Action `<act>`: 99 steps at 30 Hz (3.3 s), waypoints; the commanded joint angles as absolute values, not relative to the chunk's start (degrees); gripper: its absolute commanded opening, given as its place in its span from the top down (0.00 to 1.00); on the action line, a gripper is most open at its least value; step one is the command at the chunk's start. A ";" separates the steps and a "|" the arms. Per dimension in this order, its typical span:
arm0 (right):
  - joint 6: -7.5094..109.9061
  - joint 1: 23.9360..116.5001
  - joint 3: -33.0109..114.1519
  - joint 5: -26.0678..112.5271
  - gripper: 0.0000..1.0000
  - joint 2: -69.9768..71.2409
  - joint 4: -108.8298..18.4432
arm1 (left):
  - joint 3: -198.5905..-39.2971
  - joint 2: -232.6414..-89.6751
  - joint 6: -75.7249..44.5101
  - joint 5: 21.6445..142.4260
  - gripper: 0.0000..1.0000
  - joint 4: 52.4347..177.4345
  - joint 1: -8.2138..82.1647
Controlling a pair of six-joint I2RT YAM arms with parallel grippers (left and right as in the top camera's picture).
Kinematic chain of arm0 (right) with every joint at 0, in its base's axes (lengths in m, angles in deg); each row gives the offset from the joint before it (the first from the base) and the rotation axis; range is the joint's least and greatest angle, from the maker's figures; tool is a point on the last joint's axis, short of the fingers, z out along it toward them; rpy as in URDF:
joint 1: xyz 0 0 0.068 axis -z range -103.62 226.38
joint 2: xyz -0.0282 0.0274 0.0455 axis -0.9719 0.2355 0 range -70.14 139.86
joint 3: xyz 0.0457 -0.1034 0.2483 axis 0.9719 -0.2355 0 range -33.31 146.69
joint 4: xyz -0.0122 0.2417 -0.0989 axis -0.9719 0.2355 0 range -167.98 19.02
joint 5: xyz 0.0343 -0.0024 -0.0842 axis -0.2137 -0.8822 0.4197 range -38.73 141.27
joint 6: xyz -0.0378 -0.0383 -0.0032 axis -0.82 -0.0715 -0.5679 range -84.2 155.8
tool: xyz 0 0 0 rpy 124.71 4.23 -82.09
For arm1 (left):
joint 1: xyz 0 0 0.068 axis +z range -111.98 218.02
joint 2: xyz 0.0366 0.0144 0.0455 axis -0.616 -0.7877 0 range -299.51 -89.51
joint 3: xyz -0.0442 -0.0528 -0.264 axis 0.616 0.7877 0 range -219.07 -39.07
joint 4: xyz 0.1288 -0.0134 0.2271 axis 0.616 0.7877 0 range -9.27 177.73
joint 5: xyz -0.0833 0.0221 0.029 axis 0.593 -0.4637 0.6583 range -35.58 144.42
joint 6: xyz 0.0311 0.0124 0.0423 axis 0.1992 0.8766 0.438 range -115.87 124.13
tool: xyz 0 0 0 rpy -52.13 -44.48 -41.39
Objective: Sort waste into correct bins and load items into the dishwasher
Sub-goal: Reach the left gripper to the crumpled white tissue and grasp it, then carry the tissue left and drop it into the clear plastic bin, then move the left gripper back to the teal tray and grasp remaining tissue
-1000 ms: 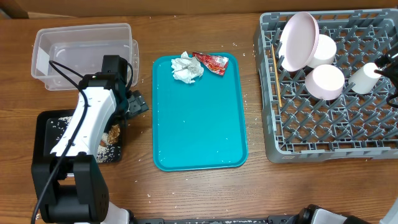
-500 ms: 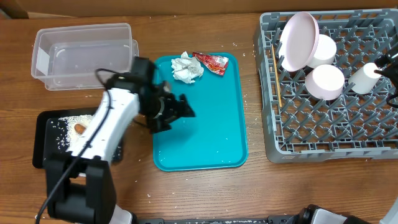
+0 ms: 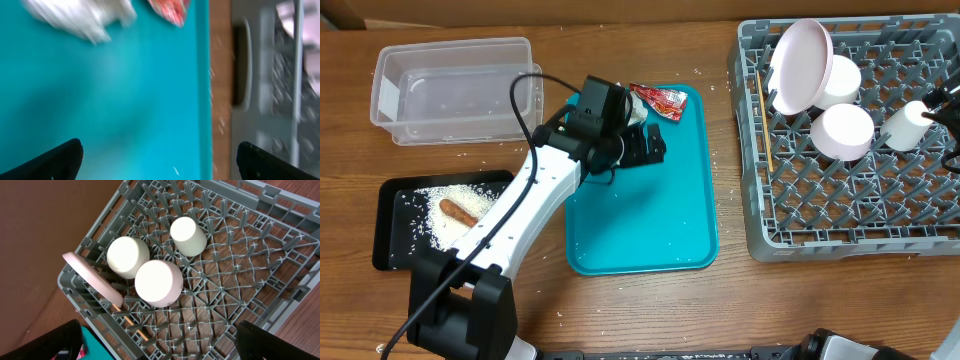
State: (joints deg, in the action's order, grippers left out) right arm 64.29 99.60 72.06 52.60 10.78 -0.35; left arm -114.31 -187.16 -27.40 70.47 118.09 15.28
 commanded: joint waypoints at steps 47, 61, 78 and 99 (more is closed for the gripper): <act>64.57 99.76 72.14 52.68 0.00 10.68 -0.46 | -119.82 -190.20 -24.36 51.59 0.96 106.86 15.50; 64.57 99.76 72.14 52.68 0.00 10.68 -0.46 | -119.82 -174.00 -25.28 36.33 0.96 115.95 15.24; 64.57 99.76 72.14 52.68 0.00 10.68 -0.46 | -119.82 -181.76 -27.12 11.31 0.91 101.94 32.05; 64.57 99.76 72.14 52.68 0.00 10.68 -0.46 | -119.80 -183.22 -21.43 71.83 0.06 116.93 34.87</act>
